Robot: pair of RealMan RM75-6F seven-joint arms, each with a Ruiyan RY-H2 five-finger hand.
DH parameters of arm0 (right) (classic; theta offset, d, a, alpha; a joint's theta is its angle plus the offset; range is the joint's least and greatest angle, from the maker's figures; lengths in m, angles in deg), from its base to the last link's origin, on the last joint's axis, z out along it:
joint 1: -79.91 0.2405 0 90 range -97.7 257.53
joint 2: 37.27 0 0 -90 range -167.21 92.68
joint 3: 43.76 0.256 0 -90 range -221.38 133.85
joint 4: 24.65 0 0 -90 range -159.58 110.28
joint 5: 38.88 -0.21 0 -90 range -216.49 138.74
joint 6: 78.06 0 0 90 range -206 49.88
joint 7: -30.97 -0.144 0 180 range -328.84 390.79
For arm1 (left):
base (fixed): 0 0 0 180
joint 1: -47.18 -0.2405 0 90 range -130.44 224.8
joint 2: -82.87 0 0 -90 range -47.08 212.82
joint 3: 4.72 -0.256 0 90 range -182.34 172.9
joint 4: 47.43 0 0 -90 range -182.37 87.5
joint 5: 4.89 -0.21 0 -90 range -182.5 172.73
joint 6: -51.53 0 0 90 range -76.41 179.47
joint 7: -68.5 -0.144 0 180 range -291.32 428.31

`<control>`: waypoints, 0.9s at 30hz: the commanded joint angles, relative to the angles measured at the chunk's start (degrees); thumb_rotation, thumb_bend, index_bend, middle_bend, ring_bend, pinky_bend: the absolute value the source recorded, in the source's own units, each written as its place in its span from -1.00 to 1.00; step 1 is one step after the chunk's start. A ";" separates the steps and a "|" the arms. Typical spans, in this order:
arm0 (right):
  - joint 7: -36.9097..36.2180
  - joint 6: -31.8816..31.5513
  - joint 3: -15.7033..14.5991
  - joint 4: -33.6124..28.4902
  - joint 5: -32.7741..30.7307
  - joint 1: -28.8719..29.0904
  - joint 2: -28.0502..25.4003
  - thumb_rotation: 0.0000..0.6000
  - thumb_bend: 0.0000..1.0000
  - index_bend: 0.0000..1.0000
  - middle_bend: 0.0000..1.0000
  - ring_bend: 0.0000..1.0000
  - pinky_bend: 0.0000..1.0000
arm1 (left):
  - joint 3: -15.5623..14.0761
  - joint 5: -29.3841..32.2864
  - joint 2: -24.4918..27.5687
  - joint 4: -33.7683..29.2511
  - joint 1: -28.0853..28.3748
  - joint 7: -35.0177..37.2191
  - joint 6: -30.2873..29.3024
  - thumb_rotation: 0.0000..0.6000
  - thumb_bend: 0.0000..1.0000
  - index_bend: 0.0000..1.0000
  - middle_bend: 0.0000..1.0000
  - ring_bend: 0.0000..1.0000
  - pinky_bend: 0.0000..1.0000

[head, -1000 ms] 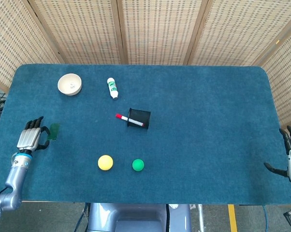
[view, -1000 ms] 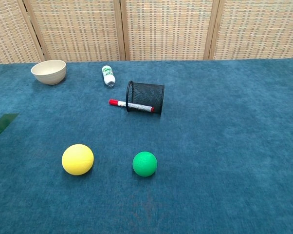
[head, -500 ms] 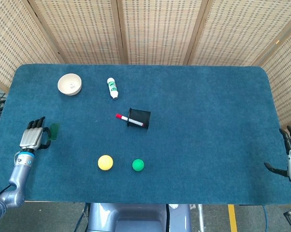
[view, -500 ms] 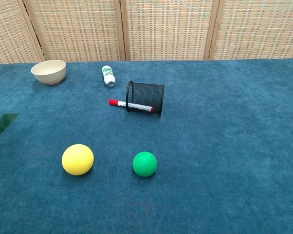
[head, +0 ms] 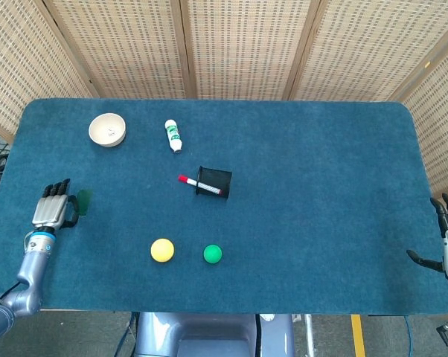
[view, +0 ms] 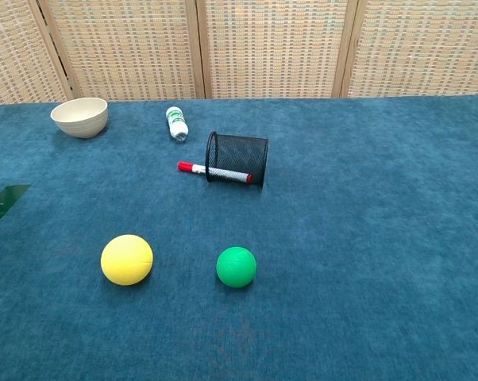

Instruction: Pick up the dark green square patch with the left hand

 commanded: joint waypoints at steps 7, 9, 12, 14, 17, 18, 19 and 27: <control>-0.12 0.20 0.00 0.07 -0.10 0.06 0.02 1.00 -1.00 -1.00 -1.00 -1.00 -1.00 | 0.16 0.47 -0.46 0.41 0.14 -0.72 0.22 1.00 -0.07 0.24 -1.00 -1.00 -1.00; -0.16 0.21 0.02 0.09 -0.12 0.06 0.01 1.00 -1.00 -1.00 -1.00 -1.00 -1.00 | 0.23 0.54 -0.58 0.60 0.17 -0.74 0.21 1.00 -0.07 0.29 -1.00 -1.00 -1.00; -0.24 0.15 0.04 0.10 -0.14 0.04 0.01 1.00 -1.00 -1.00 -1.00 -1.00 -1.00 | 0.33 0.61 -0.70 0.82 0.21 -0.75 0.18 1.00 -0.06 0.34 -1.00 -1.00 -1.00; -0.25 0.20 0.03 0.12 -0.15 0.05 0.02 1.00 -1.00 -1.00 -1.00 -1.00 -1.00 | 0.38 0.63 -0.76 0.94 0.24 -0.76 0.16 1.00 -0.06 0.37 -1.00 -1.00 -1.00; -0.28 0.27 0.02 0.15 -0.17 0.07 0.02 1.00 -1.00 -1.00 -1.00 -1.00 -1.00 | 0.49 0.65 -0.78 1.00 0.28 -0.75 0.06 1.00 -0.06 0.45 -1.00 -1.00 -1.00; -0.28 0.30 0.01 0.16 -0.17 0.08 0.03 1.00 -1.00 -1.00 -1.00 -1.00 -1.00 | 0.51 0.65 -0.78 0.99 0.29 -0.75 0.03 1.00 -0.05 0.47 -1.00 -1.00 -1.00; -0.31 0.35 0.00 0.16 -0.18 0.10 0.03 1.00 -1.00 -1.00 -1.00 -1.00 -1.00 | 0.57 0.67 -0.78 0.99 0.30 -0.73 -0.03 1.00 -0.03 0.51 -1.00 -1.00 -1.00; -0.56 0.51 0.00 0.19 -0.23 0.13 -0.02 1.00 -1.00 -1.00 -1.00 -1.00 -1.00 | 1.49 0.90 -0.22 0.65 0.75 -0.13 -0.38 1.00 0.05 0.73 -1.00 -1.00 -1.00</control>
